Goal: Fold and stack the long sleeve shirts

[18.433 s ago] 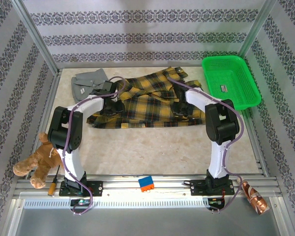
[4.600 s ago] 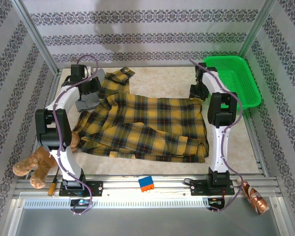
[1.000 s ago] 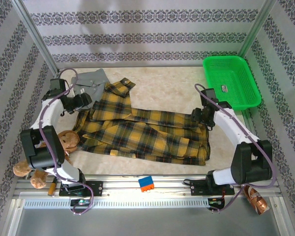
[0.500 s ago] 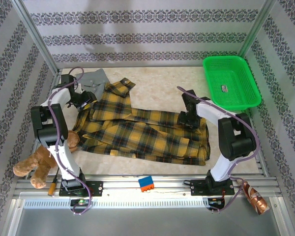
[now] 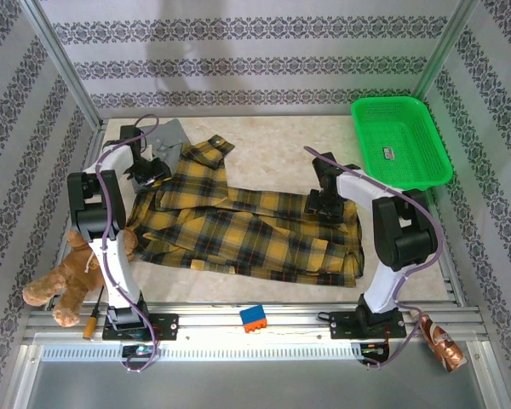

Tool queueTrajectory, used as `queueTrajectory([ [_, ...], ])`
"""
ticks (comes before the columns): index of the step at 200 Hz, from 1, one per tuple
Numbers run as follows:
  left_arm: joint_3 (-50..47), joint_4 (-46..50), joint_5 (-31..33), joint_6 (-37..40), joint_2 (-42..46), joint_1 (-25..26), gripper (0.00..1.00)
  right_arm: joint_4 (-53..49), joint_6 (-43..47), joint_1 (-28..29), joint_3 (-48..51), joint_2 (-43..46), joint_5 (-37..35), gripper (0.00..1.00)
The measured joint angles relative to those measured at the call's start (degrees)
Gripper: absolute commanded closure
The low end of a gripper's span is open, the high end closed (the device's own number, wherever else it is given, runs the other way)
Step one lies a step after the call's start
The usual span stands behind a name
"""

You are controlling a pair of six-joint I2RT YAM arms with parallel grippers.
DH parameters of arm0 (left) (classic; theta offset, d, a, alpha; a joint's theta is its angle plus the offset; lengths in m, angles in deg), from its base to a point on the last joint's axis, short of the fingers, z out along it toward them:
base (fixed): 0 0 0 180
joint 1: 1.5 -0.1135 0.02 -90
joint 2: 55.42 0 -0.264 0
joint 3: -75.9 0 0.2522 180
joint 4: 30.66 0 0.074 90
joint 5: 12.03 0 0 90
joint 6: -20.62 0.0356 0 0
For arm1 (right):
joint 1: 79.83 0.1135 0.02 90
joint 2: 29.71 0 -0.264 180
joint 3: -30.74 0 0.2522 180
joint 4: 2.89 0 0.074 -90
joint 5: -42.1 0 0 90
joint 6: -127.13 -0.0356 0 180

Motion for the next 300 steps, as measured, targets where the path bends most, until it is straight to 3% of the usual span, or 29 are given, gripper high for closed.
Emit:
queueTrajectory([
  [29,0.96,1.31,1.09,1.36,-0.70,-0.07,1.00,-0.15,-0.66,-0.07,-0.09,-1.16,-1.57,0.47],
  [50,1.40,1.51,1.79,1.49,-0.70,-0.52,1.00,-0.70,-1.77,-0.42,-0.33,-1.90,-3.48,0.48],
  [66,1.73,1.53,2.49,1.42,-0.61,-1.29,1.00,-1.27,-2.58,-0.81,-0.48,-2.16,-4.94,0.58],
  [159,2.25,1.46,3.65,-0.57,1.16,-3.96,1.00,-1.51,-3.65,-0.81,-0.52,-2.21,-7.08,0.46],
  [190,2.27,0.98,3.45,-2.01,1.31,-4.07,0.59,-1.44,-3.52,-0.79,-0.55,-1.92,-7.04,0.40],
  [198,2.27,0.57,3.54,-3.23,1.68,-4.20,0.52,-1.29,-3.30,-0.76,-0.52,-1.60,-6.95,0.37],
  [252,10.16,0.76,4.70,-9.66,9.11,-3.02,0.41,-0.15,3.67,2.91,-5.66,8.20,-4.02,0.17],
  [277,18.43,0.26,2.56,-11.54,9.68,1.77,0.39,2.25,7.32,5.55,-7.78,14.25,-0.96,0.12],
  [300,31.65,1.81,1.25,-10.62,2.64,7.39,0.39,3.30,8.96,5.66,-8.04,17.35,2.03,0.09],
])
